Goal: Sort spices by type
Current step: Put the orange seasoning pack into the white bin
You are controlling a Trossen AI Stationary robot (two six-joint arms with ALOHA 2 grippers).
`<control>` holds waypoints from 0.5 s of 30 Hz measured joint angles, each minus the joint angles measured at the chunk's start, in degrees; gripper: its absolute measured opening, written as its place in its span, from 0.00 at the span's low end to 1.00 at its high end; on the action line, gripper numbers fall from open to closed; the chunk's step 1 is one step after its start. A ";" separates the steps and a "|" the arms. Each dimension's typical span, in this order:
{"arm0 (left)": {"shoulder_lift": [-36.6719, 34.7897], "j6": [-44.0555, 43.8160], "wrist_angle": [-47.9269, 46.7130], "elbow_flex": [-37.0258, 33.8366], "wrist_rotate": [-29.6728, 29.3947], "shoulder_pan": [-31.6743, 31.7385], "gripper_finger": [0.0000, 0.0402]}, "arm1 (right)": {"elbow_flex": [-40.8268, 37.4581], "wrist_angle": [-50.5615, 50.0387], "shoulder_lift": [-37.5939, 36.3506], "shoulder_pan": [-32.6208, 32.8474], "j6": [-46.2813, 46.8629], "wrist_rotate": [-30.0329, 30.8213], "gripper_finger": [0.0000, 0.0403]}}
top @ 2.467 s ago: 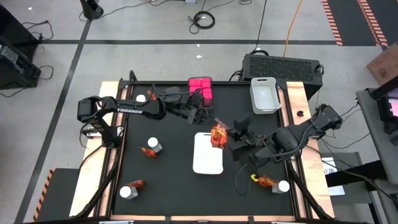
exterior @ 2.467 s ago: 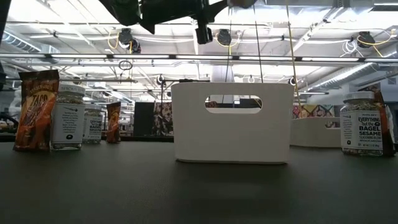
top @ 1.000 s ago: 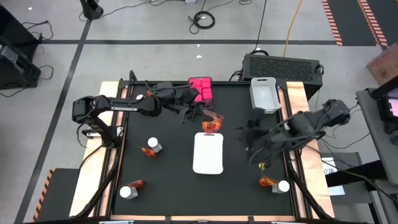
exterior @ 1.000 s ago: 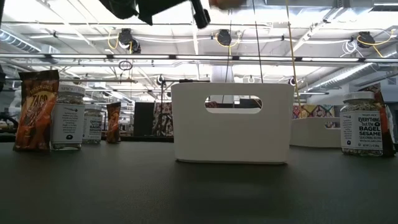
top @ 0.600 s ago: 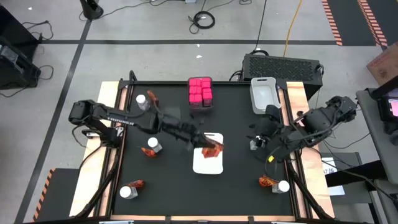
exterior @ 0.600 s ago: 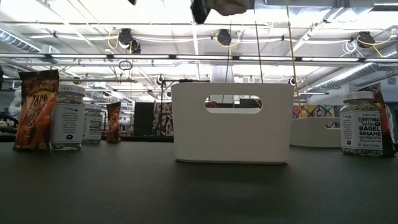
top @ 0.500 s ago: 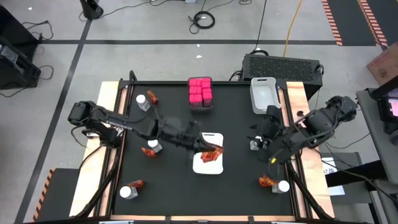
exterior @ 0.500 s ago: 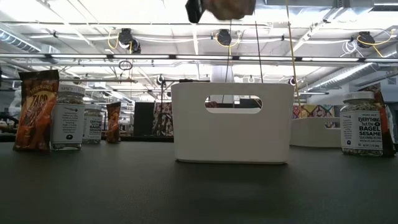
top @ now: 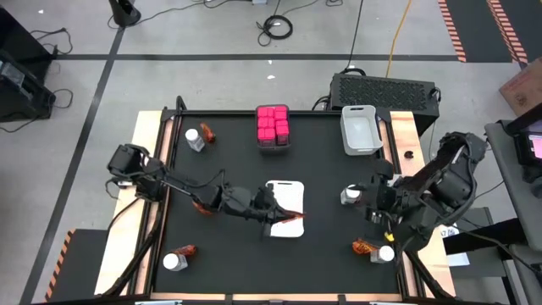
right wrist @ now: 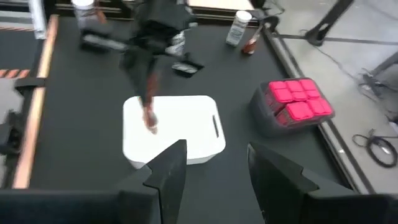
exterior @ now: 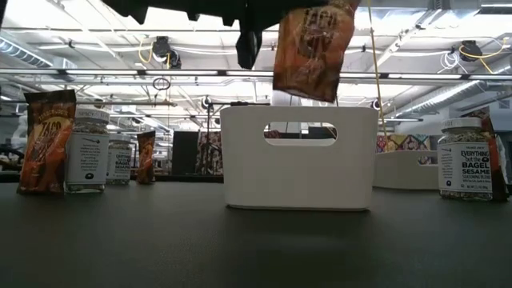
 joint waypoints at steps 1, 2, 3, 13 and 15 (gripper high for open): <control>0.51 0.72 -0.07 0.00 -0.17 -0.16 0.00 | -0.48 -0.20 0.00 0.38 1.08 0.55 0.41; 0.98 1.43 -0.19 -0.04 -0.26 -0.27 0.00 | -0.90 -0.32 0.00 0.56 2.03 0.67 0.41; 1.47 1.69 0.01 -0.28 -0.26 -0.35 0.00 | -1.33 -0.51 0.00 0.57 3.02 0.63 0.41; 8.43 1.65 10.00 -3.39 1.09 -0.32 0.00 | -7.45 -1.10 -0.83 0.57 11.77 0.83 0.41; 10.06 1.57 12.68 -3.39 2.68 -0.36 0.00 | -8.49 -1.05 -1.02 0.57 13.20 0.75 0.41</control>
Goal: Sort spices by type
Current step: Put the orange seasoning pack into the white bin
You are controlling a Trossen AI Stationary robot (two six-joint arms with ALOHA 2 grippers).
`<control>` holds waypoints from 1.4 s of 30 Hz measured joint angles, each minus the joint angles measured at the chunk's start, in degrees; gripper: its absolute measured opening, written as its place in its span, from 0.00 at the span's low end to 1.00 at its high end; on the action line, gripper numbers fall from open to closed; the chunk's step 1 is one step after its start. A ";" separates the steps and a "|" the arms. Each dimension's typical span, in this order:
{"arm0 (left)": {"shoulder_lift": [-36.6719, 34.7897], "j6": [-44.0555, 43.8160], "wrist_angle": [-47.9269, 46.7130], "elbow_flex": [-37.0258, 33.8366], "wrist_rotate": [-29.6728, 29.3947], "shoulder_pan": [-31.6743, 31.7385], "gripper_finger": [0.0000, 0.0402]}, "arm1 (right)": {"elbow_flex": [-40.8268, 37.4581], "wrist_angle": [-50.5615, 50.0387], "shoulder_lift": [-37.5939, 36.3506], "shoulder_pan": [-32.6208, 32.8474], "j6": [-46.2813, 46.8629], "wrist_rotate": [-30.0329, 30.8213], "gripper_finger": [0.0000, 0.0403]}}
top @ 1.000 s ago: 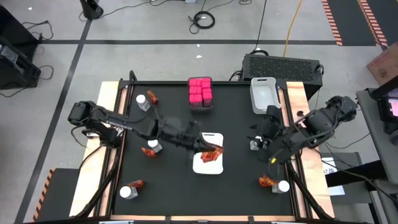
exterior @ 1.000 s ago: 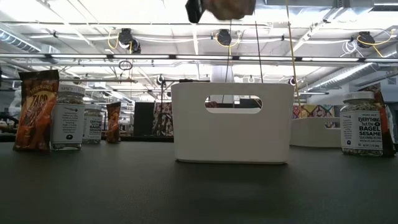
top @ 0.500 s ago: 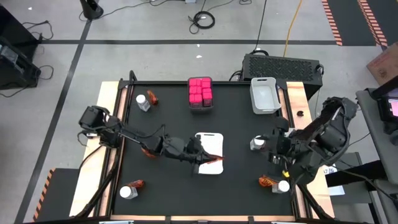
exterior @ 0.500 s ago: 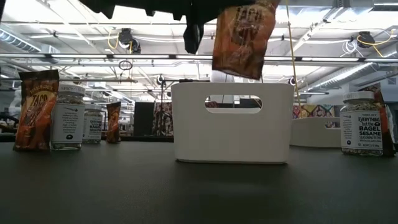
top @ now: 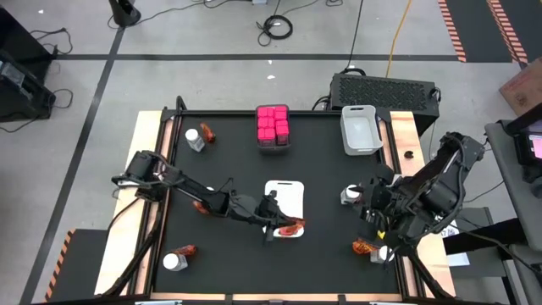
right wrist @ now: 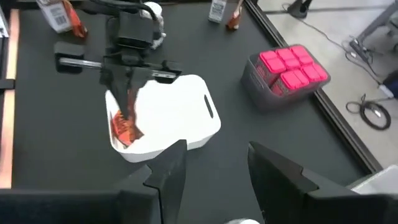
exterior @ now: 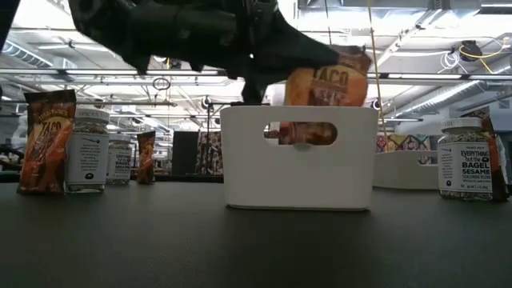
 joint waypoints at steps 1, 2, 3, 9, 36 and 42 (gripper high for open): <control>0.63 0.00 1.17 0.02 0.77 -0.09 0.00 | -0.47 0.00 -0.21 0.00 0.83 -0.03 0.41; 1.34 0.02 2.17 0.02 1.20 -0.16 0.00 | -0.89 -0.03 -0.41 0.00 1.72 -0.03 0.41; 2.04 0.04 3.22 0.02 1.67 -0.24 0.00 | -1.10 -0.14 -0.54 0.00 2.59 -0.04 0.41; 4.57 1.05 4.99 -0.02 3.03 -0.27 0.00 | -1.24 0.24 -0.60 0.00 4.84 -0.01 0.41; 2.00 -1.42 -9.85 0.11 -2.17 3.52 0.00 | -1.24 0.66 -0.58 -0.07 5.44 2.87 0.41; -0.58 -1.31 -11.25 0.04 -2.59 2.86 0.00 | -1.24 0.67 -0.58 -0.07 5.13 2.84 0.41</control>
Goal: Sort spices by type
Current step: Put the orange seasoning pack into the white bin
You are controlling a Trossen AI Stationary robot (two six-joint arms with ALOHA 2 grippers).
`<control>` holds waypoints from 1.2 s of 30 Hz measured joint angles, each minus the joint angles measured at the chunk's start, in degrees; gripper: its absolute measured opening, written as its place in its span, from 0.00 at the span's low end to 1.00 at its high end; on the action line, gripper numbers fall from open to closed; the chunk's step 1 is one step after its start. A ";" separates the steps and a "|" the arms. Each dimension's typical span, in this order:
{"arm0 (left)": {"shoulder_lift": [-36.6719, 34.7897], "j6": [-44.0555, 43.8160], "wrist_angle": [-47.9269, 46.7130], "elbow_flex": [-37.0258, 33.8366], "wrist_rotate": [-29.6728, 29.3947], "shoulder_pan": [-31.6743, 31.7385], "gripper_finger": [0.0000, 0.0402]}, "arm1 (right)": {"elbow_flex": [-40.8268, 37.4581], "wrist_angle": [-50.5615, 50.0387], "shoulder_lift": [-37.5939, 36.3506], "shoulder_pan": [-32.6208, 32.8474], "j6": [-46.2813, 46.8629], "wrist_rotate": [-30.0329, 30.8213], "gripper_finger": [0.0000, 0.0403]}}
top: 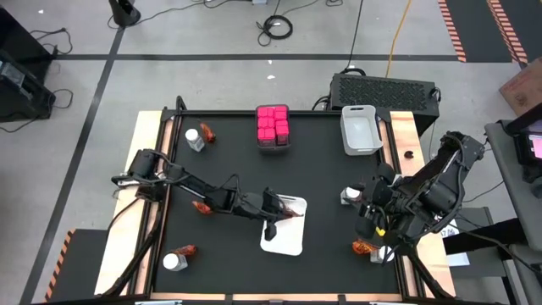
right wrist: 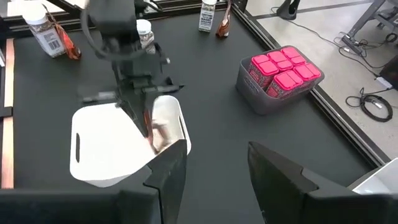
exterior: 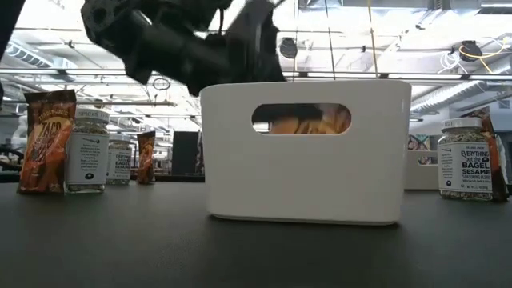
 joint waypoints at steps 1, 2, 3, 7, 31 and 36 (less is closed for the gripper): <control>-1.27 0.27 -1.20 0.00 -0.39 -0.07 0.00 | 0.00 0.00 0.01 0.00 -0.22 0.02 0.41; -2.60 0.99 -2.18 0.00 -1.06 -0.07 0.00 | 0.00 -0.01 0.02 0.00 -0.40 0.06 0.41; -3.75 2.03 -2.40 0.01 -1.56 0.02 0.00 | 0.00 -0.03 0.02 0.00 -0.64 0.08 0.41; -7.60 6.29 -3.16 0.25 -2.43 0.58 0.00 | 0.00 -0.09 0.02 0.00 -1.05 0.85 0.41; -9.78 9.12 -12.64 0.09 -2.64 1.90 0.00 | 0.00 0.48 0.04 0.00 -1.21 1.79 0.41; -9.78 8.78 -15.78 0.09 -2.68 1.96 0.00 | 0.00 1.89 0.04 0.00 -1.22 1.76 0.41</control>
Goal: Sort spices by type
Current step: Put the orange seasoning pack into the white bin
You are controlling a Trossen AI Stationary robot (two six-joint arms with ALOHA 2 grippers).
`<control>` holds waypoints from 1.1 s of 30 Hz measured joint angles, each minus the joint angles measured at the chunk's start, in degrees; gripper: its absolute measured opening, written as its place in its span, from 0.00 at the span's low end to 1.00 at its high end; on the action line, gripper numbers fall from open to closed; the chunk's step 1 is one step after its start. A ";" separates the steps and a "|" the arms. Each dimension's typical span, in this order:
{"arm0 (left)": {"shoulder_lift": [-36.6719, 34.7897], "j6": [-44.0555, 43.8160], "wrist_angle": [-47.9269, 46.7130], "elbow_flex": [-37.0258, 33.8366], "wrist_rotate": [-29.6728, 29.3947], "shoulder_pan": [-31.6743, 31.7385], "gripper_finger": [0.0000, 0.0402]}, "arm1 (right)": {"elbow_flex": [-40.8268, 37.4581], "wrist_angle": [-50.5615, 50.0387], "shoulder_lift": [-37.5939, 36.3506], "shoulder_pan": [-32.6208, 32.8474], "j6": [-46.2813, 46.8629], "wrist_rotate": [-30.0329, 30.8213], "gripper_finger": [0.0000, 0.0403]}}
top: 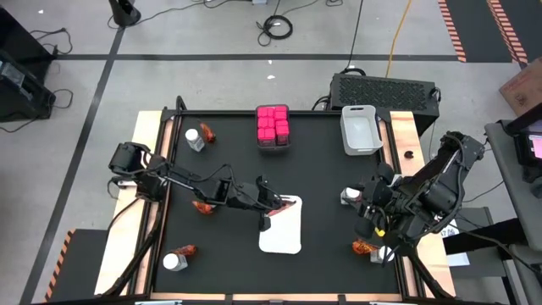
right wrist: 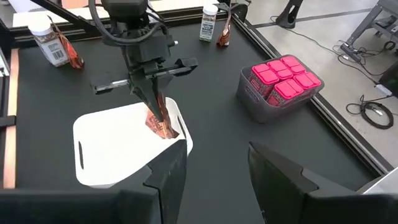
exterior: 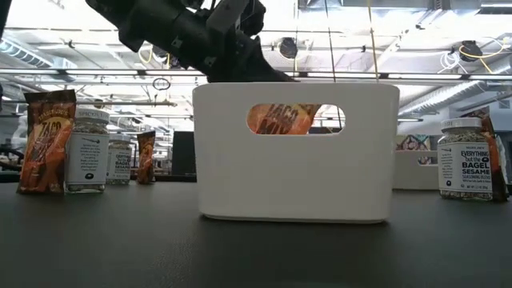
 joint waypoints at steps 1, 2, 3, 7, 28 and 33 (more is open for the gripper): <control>0.00 0.00 -0.26 0.00 0.00 0.00 0.00 | 0.00 0.27 0.00 0.00 -0.01 -0.01 0.41; 0.00 -0.02 -0.61 0.00 -0.02 0.00 0.00 | 0.00 0.53 0.00 0.00 0.01 -0.01 0.41; 0.00 -0.33 -1.04 0.00 -0.06 0.00 0.00 | 0.00 0.74 0.00 0.00 -0.01 -0.03 0.41; 0.00 -2.58 -3.08 -0.02 -0.42 0.00 0.00 | 0.00 1.11 0.00 0.00 -0.01 -0.13 0.41; 1.39 -2.79 12.09 0.22 -2.84 -8.05 0.00 | 0.00 4.06 0.00 0.00 0.00 -0.66 0.41; 1.96 -3.04 14.92 0.24 -4.00 -10.65 0.00 | 0.00 4.06 0.00 0.00 -0.11 -0.65 0.41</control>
